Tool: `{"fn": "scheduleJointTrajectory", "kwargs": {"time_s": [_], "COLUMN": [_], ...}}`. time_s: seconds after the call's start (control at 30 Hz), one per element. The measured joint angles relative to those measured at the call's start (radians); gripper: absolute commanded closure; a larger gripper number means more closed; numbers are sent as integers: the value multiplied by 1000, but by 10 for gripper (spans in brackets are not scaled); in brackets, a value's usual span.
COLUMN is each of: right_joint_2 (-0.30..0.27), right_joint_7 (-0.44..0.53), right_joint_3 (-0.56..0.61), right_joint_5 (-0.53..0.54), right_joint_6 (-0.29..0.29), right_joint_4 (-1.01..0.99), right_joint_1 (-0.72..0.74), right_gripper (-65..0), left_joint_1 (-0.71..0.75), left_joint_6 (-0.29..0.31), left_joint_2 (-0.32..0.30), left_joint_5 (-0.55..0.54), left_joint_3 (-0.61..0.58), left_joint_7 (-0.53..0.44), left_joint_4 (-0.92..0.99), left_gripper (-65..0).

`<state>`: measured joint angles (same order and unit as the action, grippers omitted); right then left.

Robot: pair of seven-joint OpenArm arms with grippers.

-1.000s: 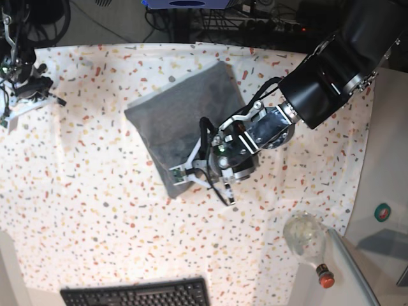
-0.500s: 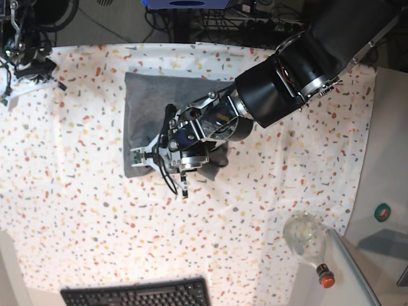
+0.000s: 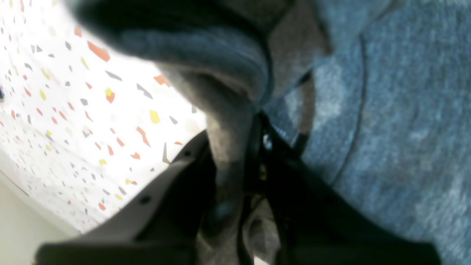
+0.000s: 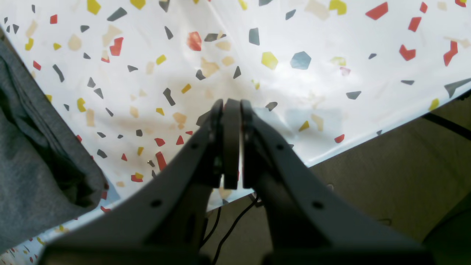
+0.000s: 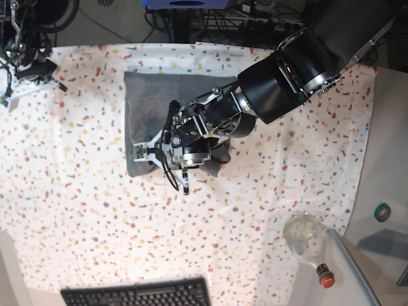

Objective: Layout the t-shirt on the table in an organized manner, then fold the t-shirt properly
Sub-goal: 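Press and smooth the folded stack's edge with the left gripper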

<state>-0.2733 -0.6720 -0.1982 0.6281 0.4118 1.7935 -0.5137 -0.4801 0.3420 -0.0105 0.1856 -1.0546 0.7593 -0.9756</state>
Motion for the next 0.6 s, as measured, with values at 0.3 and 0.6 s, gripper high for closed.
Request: {"fn": "scheduleJointTrajectory", "kwargs": {"time_s": [0.3,0.6], "right_joint_2": [0,0], "right_joint_7": [-1,0], "right_joint_3": [1,41], "right_joint_5": [0,0], "right_joint_6": [0,0], "right_joint_4": [0,0], "right_joint_1": [0,3], "right_gripper": [0,0], "left_joint_1": [-18,-69], "left_joint_6": [23,24], "left_joint_2": [-47,-58], "left_joint_5": [-8,-18], "left_joint_3": [-3,-5], "left_joint_7": [49,138], "left_joint_4": [-130,-261], "left_gripper": [-367,-443]}}
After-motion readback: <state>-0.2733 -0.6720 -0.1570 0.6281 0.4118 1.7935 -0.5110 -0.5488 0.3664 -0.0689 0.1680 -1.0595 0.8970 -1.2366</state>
